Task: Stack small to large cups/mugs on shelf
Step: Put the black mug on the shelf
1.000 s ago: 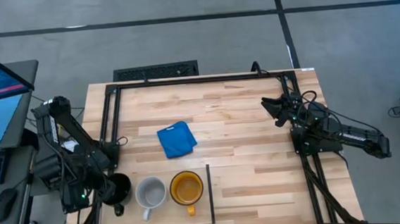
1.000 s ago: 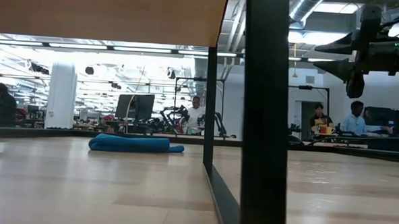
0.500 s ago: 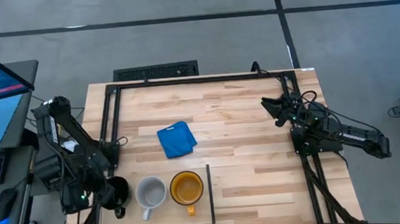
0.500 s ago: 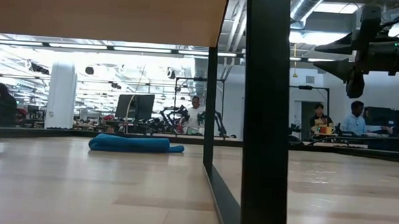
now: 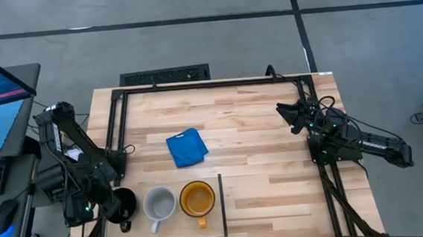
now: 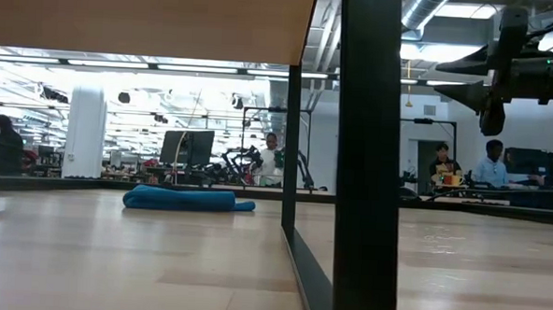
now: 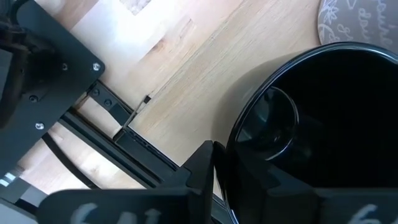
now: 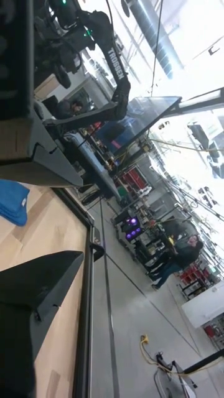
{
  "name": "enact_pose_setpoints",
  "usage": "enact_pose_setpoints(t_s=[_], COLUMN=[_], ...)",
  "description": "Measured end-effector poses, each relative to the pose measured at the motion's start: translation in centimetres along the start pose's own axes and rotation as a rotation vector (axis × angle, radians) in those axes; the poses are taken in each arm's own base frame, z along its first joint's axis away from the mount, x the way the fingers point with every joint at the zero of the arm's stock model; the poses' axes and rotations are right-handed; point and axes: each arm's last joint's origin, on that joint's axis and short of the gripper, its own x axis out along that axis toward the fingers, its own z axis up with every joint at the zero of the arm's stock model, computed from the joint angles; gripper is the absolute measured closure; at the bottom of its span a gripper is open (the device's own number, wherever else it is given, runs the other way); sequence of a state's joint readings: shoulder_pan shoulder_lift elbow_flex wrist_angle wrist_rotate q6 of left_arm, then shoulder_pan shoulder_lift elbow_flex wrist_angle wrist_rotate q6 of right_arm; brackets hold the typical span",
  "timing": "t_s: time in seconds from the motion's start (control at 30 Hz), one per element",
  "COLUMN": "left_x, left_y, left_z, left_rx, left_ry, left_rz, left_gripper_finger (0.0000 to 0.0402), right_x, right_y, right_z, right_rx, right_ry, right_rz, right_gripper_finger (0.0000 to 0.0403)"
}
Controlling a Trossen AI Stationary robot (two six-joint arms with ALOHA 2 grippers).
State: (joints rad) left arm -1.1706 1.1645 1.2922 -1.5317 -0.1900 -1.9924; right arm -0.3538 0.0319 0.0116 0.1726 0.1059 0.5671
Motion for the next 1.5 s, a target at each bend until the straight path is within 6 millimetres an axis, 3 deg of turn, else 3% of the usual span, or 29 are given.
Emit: enact_pose_setpoints(t_s=[0.7,1.2,1.5], left_x=[0.00,0.03,0.03], left_y=[0.02,0.00,-0.03], left_z=[0.01,-0.02,0.01], left_rx=[0.017,0.019,0.039], left_ry=[0.003,0.009,-0.004], left_rz=[0.003,0.002,-0.004], left_gripper_finger=[0.0362,0.0264,0.0239], right_x=[0.00,0.00,0.00], right_y=[0.00,-0.01,-0.01], right_z=[0.00,0.00,0.00], right_rx=[-0.003,-0.026,-0.026], right_ry=[0.000,0.000,0.000], right_rz=[0.000,-0.001,-0.001], right_gripper_finger=[0.0203,0.0203,0.0203])
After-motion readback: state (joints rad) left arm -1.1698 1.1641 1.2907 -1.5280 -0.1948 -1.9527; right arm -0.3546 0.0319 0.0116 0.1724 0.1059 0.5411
